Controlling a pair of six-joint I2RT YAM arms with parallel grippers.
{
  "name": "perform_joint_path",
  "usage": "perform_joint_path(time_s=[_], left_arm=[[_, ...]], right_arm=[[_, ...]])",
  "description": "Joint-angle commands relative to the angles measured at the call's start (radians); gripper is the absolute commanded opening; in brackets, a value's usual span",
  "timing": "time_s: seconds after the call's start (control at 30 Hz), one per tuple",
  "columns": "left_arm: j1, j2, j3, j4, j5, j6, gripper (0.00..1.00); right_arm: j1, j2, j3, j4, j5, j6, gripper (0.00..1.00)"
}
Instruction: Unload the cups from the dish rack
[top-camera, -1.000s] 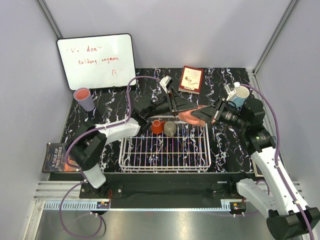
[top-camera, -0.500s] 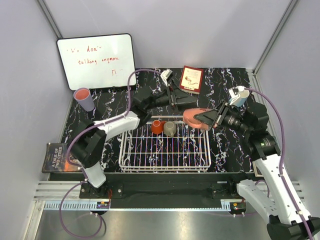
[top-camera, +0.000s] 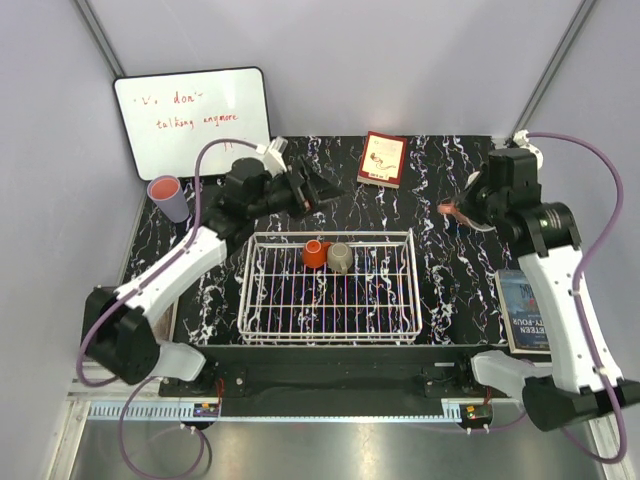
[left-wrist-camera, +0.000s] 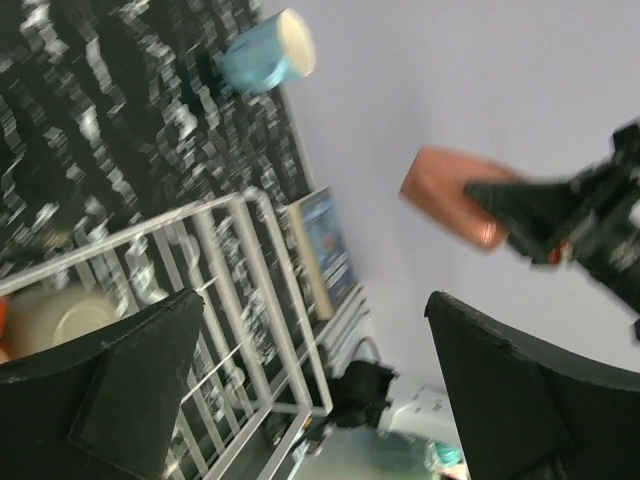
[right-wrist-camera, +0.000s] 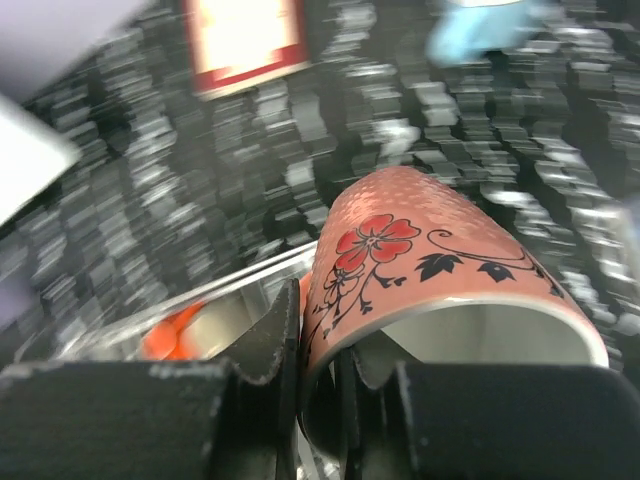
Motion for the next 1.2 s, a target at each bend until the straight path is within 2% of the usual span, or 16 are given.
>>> perform_joint_path(time_s=[0.0,0.13,0.37,0.63,1.17], left_arm=[[-0.002,-0.092,-0.057,-0.273,-0.095,0.14,0.99],[-0.002,-0.158,-0.084,-0.363,-0.127,0.184,0.99],[-0.002,-0.227,-0.127,-0.422,-0.118,0.22,0.99],[-0.002,-0.247,-0.158,-0.451,-0.099,0.252,0.99],[-0.002,-0.218,-0.156,-0.468,-0.122,0.272,0.99]], right_arm=[[-0.088,0.09,0.081,-0.095,0.238,0.002,0.0],[-0.211,0.181,0.081,-0.092,0.151,0.051,0.0],[-0.299,0.306,0.016,0.037,0.094,0.08,0.0],[-0.317,0.507,0.027,0.106,0.068,0.036,0.0],[-0.354,0.75,0.119,0.195,0.04,-0.032,0.0]])
